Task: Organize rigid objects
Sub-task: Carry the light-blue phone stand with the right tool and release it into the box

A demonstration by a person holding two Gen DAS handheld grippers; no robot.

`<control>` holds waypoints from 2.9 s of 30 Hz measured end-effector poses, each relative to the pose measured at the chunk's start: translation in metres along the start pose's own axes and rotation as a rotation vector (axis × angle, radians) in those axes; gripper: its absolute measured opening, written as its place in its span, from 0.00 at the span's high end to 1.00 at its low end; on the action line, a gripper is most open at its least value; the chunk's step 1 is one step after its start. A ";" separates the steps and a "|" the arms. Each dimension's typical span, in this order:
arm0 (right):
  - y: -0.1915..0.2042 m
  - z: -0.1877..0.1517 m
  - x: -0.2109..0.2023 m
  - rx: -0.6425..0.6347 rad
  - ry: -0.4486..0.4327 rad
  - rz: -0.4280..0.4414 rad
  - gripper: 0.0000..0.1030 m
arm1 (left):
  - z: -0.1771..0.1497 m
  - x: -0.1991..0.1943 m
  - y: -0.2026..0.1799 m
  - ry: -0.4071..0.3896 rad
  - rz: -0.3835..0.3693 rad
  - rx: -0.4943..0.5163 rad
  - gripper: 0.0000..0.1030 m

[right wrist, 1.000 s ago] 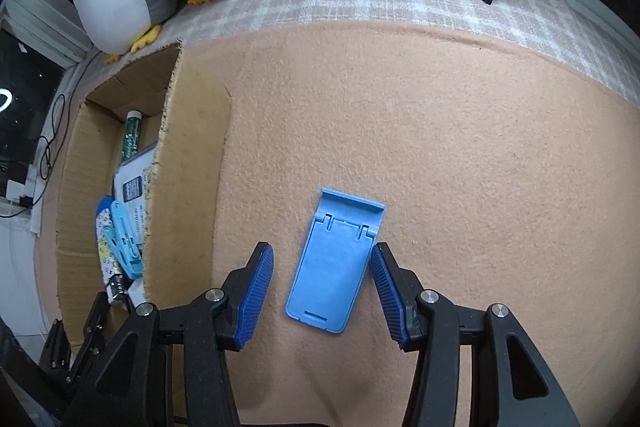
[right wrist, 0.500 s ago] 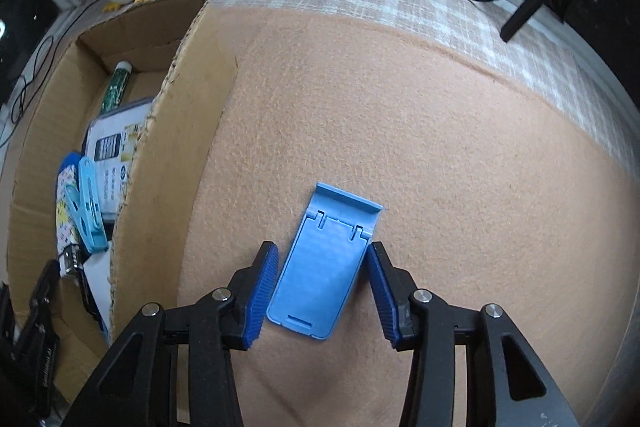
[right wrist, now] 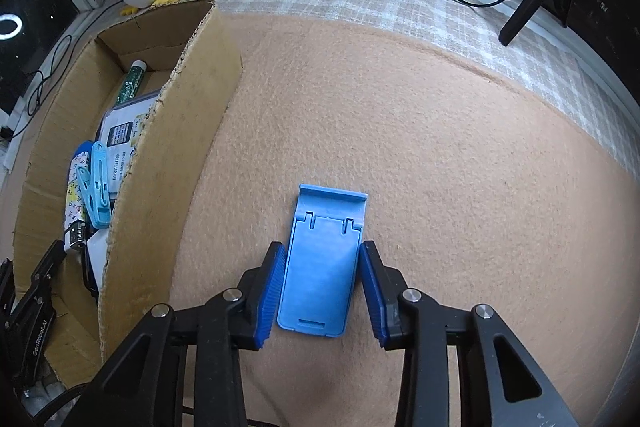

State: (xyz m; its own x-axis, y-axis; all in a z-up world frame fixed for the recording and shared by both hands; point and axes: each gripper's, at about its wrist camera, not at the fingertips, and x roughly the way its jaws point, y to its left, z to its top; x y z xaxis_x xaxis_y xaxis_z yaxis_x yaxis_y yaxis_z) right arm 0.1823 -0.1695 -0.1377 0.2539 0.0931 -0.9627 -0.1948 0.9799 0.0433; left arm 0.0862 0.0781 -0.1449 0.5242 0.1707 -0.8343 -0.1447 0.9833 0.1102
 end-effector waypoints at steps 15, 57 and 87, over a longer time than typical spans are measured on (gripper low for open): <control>-0.001 0.005 -0.039 0.009 -0.097 0.021 0.67 | 0.000 0.000 0.000 0.000 0.002 0.002 0.67; 0.114 0.054 -0.043 -0.172 -0.186 0.088 0.67 | 0.000 -0.001 0.000 -0.001 0.003 0.000 0.67; 0.122 0.052 -0.036 -0.199 -0.174 0.095 0.53 | -0.001 -0.002 0.001 0.000 0.003 -0.001 0.67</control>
State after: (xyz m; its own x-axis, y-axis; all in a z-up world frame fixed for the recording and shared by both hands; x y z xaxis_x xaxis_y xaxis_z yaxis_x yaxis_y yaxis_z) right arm 0.1983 -0.0439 -0.0836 0.3807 0.2288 -0.8960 -0.4032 0.9130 0.0618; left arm 0.0844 0.0785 -0.1438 0.5238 0.1732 -0.8340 -0.1466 0.9828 0.1121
